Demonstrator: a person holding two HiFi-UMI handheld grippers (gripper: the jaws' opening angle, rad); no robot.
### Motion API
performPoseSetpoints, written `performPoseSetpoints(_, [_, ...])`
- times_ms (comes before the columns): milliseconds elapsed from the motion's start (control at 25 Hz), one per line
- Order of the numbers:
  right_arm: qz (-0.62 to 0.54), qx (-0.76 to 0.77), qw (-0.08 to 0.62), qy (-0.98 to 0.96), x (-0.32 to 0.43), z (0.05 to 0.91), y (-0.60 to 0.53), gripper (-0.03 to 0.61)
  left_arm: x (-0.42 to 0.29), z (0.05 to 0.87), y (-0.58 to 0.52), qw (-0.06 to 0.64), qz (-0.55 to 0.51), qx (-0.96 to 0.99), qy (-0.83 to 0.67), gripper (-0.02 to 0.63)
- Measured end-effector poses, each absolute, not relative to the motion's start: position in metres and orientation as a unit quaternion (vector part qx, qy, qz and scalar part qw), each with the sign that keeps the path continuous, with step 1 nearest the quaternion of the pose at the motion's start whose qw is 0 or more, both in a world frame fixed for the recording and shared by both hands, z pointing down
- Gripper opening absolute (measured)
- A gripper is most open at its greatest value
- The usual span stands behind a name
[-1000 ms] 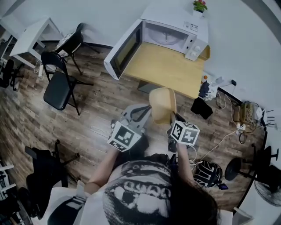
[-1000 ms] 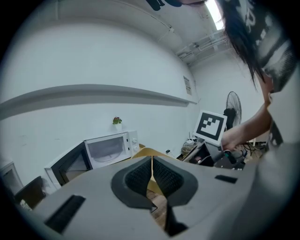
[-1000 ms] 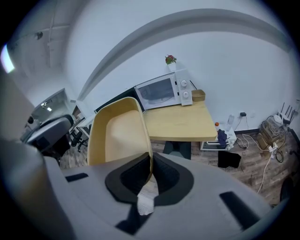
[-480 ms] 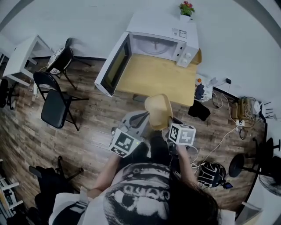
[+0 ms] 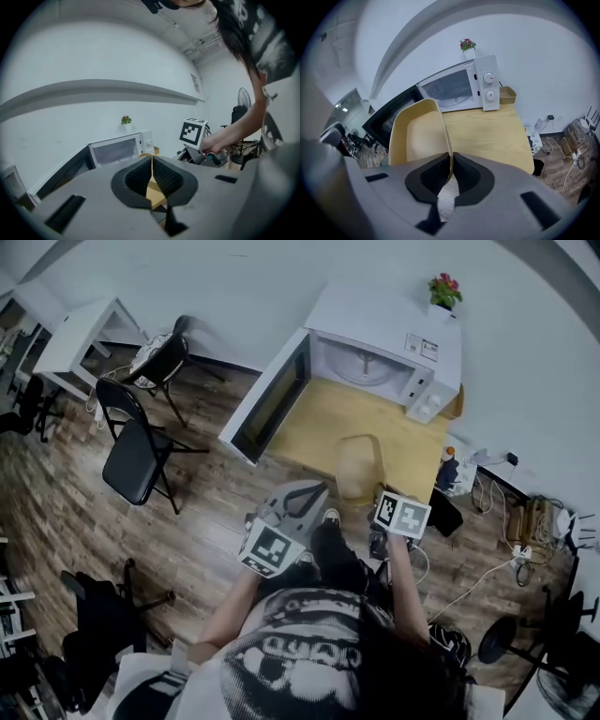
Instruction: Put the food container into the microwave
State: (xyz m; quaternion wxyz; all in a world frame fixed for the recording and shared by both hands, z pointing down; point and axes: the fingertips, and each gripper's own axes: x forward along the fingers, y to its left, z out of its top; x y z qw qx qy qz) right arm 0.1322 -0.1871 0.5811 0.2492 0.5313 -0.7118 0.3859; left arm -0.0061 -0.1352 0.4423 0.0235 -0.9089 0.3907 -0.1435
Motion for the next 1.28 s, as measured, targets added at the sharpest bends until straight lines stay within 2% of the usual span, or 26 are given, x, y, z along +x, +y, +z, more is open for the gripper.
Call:
performPoseSetpoints(360, [0.412,0.520,0.238,-0.709,0.132,0.603,-0.297,0.015,0.009,0.439,-0.224,0.034,-0.154,-0.898,0.410,0.008])
performPoseSetpoints(560, [0.439,0.514,0.226,-0.701,0.131,0.618,-0.336,0.015,0.014,0.448,-0.252,0.040,-0.193,-0.892,0.407,0.008])
performPoseSetpoints(920, [0.470,0.544,0.218,-0.660,0.125,0.628,-0.383,0.015,0.012,0.442,-0.282,0.045,-0.191,-0.901,0.386,0.008])
performPoseSetpoints(1280, [0.521,0.591,0.153,-0.597,0.108,0.631,-0.419,0.014,-0.008,0.438,-0.299,0.052,-0.189,-0.930,0.310,0.008])
